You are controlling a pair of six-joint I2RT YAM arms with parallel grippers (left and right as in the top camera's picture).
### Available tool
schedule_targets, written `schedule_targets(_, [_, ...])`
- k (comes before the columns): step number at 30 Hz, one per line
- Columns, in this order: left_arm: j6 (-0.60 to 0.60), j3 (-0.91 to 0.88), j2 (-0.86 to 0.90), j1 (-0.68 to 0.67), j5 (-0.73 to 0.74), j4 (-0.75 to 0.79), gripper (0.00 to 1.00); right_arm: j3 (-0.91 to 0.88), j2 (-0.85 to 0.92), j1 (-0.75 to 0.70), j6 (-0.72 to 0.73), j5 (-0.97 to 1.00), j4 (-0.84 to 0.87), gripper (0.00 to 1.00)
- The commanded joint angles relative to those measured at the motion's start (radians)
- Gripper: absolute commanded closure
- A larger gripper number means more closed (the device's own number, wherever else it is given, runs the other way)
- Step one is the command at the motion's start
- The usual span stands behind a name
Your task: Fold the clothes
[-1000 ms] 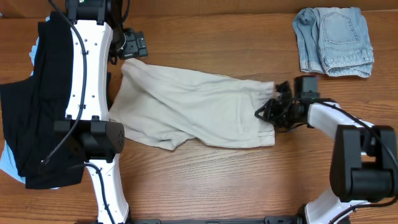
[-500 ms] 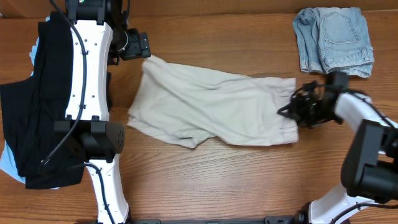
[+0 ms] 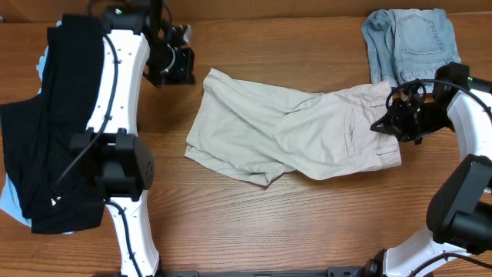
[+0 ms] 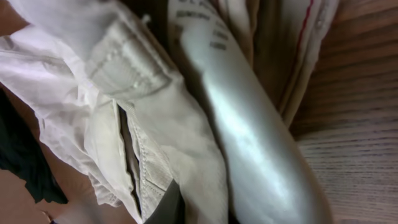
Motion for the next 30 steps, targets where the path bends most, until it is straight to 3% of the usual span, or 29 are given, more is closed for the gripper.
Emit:
schedule_targets(1, [0.088,-0.171,-0.007,-0.009,0.156,0.104,0.96,0.033,-0.006,-0.004,-0.02,-0.002,-0.007,0.96])
schedule_targets(13, [0.092,-0.494,-0.007,-0.026,0.151,0.327,0.96,0.134,-0.006,-0.005,-0.011,-0.008,-0.041,0.96])
schedule_targets(28, [-0.031,-0.673,-0.007,-0.064,0.145,0.549,0.96,0.174,-0.006,-0.004,-0.008,-0.008,-0.066,0.96])
schedule_targets(30, [-0.093,-0.697,-0.007,-0.072,0.106,0.58,0.96,0.189,-0.007,-0.002,0.032,0.039,-0.08,0.96])
